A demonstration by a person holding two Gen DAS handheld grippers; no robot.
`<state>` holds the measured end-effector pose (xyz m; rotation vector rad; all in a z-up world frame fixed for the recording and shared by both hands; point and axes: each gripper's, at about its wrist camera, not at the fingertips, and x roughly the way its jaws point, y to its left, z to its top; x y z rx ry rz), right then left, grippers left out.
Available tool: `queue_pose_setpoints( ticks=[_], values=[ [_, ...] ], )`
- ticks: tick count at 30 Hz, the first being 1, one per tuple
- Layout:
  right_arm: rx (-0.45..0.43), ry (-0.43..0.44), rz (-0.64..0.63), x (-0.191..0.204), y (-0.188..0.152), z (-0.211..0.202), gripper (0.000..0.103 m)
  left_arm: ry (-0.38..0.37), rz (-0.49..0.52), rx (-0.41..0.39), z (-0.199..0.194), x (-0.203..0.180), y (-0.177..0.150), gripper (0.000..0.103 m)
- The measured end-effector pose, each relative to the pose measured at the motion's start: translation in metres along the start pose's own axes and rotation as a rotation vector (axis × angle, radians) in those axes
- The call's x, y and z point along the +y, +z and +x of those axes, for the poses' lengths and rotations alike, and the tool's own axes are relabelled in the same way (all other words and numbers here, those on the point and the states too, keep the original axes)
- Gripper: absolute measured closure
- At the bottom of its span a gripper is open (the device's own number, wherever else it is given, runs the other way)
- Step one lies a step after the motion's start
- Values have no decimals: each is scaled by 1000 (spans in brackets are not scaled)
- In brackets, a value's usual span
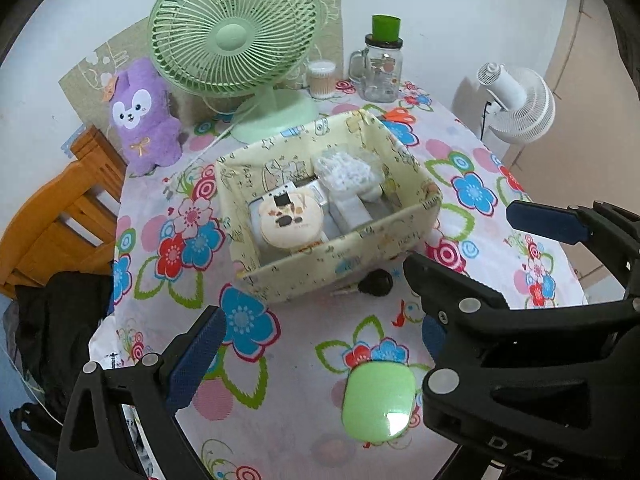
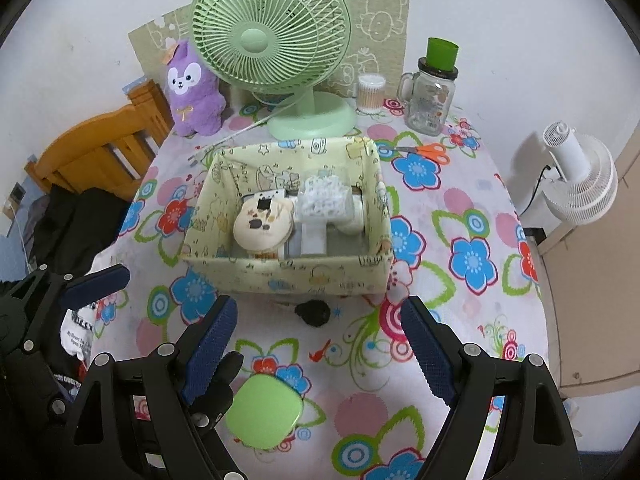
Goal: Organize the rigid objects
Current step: 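Raise both tools out of the box and move toward the green case, then grasp the green rounded-square case with the left tool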
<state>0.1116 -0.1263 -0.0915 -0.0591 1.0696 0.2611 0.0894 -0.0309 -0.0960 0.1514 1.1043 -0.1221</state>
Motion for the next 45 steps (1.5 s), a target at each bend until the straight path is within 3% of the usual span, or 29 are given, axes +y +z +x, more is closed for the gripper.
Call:
queue_pose_setpoints(
  ticks=[12,25,45],
  values=[
    [31,36,-39,-5,-22,13,17,-8,-38,27,14,-10,-20,4],
    [79,78,-103,-19,-40,42,17,33,-119,48,41,-22,-42,4],
    [158,92,-169,-33,-77,89,17,-15,-151,110,84,-36,-79,4]
  ],
)
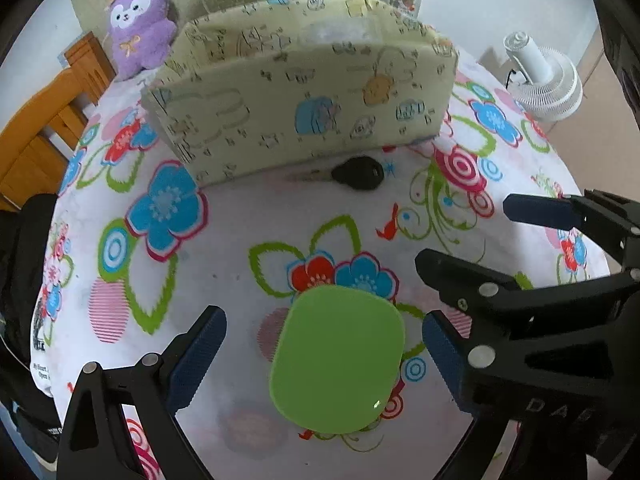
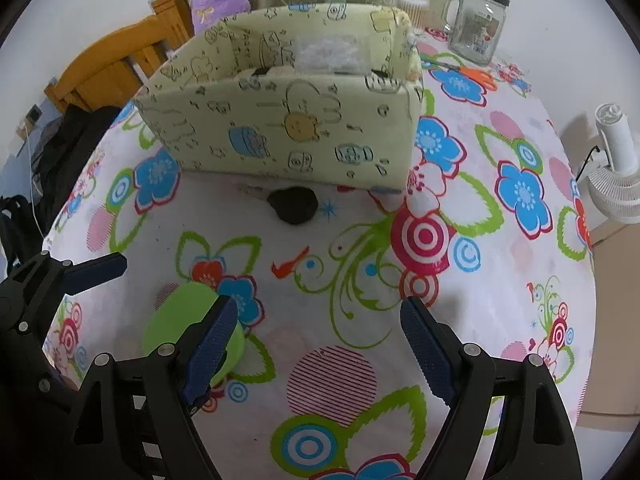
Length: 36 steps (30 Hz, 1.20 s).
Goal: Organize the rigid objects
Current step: 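Grasp the green rounded-square case with the left tool, then lift the green case with the left tool while the right tool grasps the black car key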
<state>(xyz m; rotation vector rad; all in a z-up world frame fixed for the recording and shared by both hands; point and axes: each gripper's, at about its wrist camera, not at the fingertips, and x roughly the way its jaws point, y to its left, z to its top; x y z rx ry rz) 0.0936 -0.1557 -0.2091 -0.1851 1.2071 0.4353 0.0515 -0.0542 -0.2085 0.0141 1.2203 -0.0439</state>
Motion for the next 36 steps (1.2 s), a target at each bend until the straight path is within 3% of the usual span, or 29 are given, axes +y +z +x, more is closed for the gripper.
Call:
queue_pose_setpoints(
  ticks=[13,16,19,22,36],
  values=[
    [28,24,22,-14,-19,22,17,24,-8,47,23,-7,-20,3],
    [30,22,15,-15,-20,23,17,28,-12,25,22,-9,-22,3],
    [31,21,12,-16,-21,25,17,25,-9,7,21,-11,-24,9],
    [36,21,10,-15,-21,28,17,16,16,-8,17,-19,-27,22],
    [43,35,-21,-1,-4,28,17,35,-11,18,16,-8,-3,23]
  ],
)
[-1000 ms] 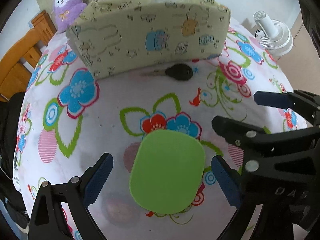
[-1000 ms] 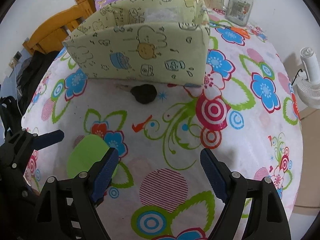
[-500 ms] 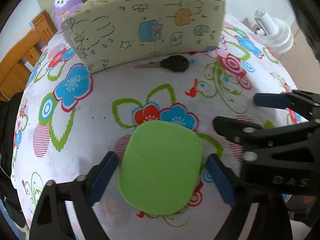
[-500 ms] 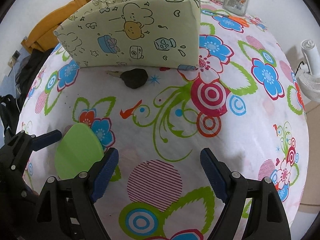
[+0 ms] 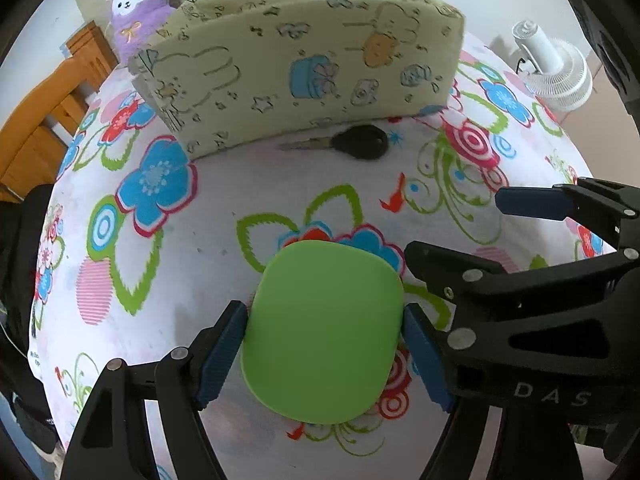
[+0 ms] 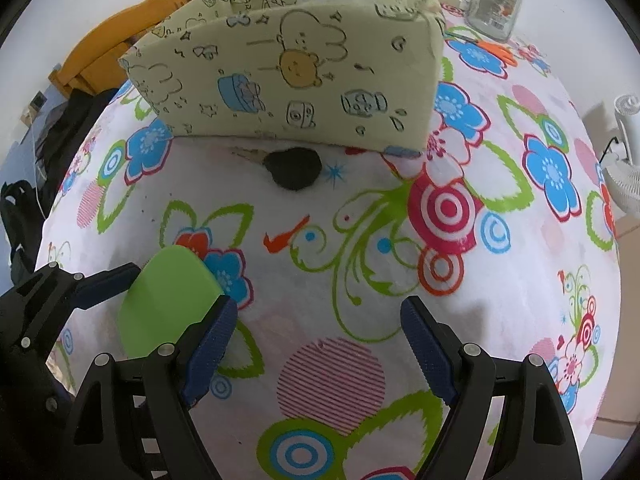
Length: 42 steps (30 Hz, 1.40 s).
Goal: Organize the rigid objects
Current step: 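Lift the green case with the left tool while the right tool grasps the black car key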
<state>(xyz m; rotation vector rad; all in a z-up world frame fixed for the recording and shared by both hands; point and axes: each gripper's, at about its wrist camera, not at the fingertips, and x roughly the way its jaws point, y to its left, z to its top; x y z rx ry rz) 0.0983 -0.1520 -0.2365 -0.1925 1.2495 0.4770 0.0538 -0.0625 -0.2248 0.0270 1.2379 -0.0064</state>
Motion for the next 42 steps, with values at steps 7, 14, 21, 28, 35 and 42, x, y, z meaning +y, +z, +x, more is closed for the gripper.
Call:
queue_pose_setpoints(
  ticks=[7,14,21,28,35,42],
  values=[
    [-2,-4,-5,1,17,2,17,3,-16,-4,1,10,17,23],
    [-14,-19,-19,-2,39,13,17,9,-21,-5,8,19,28,23],
    [-12,-22,-33,-2,54,26,18,14,-24,7,16,22,34,23],
    [-24,-38,-64,13,70,37,26,31,-54,23,21,34,40,23],
    [-56,-71,-115,39,84,42,50,28,-70,27,25,46,46,23],
    [-46,-59,-142,58,92,45,68,24,-57,30,27,52,50,23]
  ],
)
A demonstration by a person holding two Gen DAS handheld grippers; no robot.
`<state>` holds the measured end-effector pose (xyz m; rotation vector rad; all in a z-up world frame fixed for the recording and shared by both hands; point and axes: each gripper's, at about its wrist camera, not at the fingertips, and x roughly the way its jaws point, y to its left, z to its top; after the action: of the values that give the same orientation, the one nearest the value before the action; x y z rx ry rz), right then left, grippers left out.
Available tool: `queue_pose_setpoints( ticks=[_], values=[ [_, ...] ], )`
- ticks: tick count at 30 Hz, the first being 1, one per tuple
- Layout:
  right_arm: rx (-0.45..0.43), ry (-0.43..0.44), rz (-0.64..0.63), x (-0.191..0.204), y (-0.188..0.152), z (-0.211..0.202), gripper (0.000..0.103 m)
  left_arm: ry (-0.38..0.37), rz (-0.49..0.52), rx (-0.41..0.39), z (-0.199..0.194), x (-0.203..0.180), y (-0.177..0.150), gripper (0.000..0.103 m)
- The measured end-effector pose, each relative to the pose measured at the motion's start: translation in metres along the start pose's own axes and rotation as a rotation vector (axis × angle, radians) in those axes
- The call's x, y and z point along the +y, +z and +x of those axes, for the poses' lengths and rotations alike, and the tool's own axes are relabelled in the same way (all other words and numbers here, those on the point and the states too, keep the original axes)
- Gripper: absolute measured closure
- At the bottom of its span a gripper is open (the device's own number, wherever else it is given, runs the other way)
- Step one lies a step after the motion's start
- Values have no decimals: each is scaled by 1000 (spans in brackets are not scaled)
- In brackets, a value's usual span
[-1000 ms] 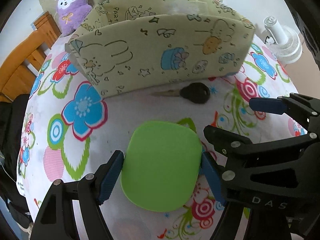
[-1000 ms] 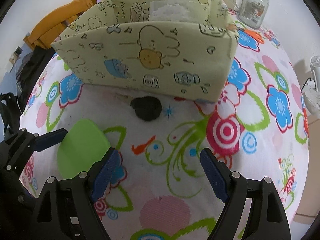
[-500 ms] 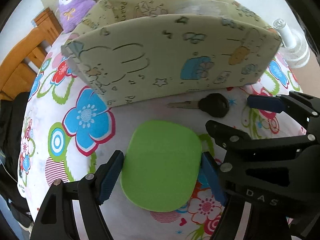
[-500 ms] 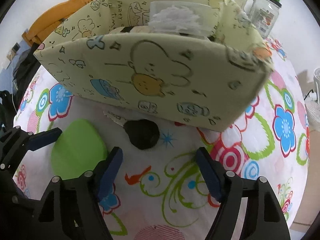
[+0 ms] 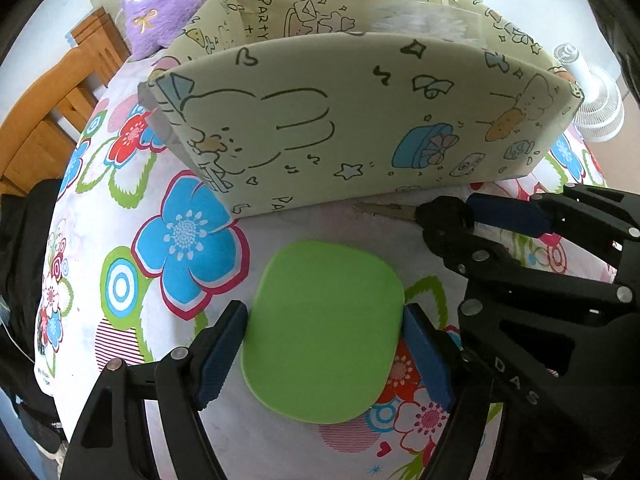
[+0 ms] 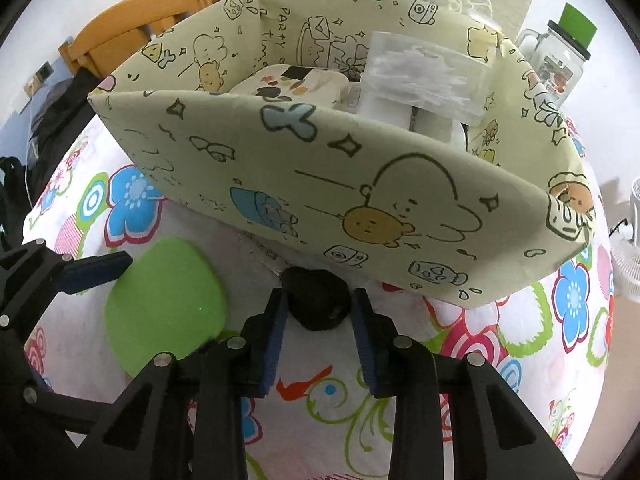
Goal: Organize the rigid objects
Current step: 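Lift the green case with the left tool while the right tool grasps the black car key, then carry the green case and black key over the patterned box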
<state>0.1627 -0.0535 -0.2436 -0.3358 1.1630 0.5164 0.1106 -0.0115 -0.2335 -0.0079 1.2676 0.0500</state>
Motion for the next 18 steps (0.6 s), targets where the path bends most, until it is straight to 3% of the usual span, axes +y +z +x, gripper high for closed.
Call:
queue_pose_setpoints(
  ticks=[18],
  values=[
    [3,-46,144,-27,-49,-35,68,-34,90,-9,-21,-17,-16,23]
  ],
)
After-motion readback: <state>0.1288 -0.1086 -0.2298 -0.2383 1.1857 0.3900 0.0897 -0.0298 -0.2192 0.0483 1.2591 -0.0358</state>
